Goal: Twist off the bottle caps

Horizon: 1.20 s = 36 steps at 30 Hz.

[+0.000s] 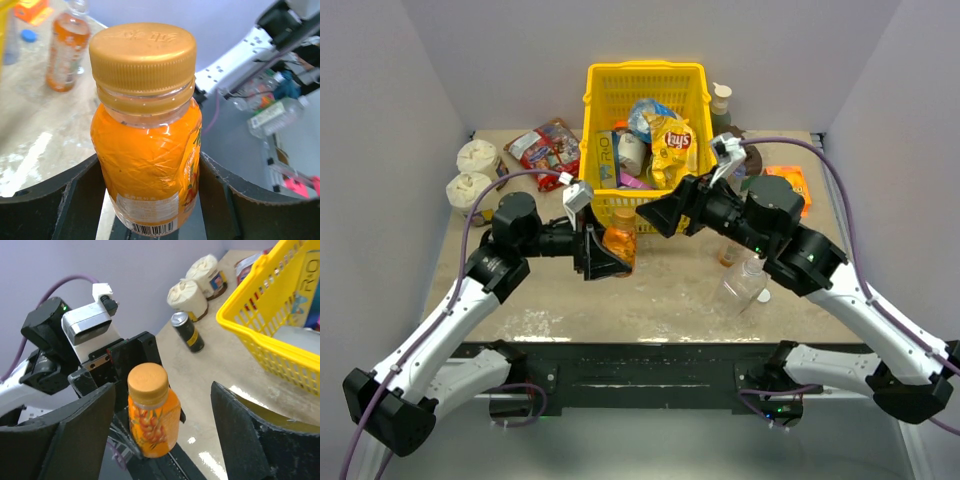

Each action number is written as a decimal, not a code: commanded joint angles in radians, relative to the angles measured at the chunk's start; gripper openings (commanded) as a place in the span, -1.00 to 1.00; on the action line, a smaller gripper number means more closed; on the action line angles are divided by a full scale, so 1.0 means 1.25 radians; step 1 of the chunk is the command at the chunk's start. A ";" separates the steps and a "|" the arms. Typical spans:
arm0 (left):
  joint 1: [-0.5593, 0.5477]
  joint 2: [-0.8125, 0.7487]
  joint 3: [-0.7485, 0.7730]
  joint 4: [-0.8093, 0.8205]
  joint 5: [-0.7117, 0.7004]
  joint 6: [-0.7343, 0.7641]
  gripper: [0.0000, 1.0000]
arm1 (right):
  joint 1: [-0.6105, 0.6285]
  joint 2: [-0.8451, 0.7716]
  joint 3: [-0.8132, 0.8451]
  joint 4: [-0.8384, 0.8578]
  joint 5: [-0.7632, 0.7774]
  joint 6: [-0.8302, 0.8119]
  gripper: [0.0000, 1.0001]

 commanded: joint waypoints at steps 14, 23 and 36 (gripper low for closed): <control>-0.072 0.038 0.170 -0.232 -0.392 0.098 -0.13 | 0.132 0.161 0.207 -0.143 0.270 0.096 0.45; -0.077 0.039 0.164 -0.221 -0.383 0.091 -0.13 | 0.134 0.167 0.218 -0.150 0.319 0.077 0.42; -0.100 0.032 0.150 -0.206 -0.371 0.083 -0.13 | 0.137 0.200 0.234 -0.146 0.284 0.070 0.14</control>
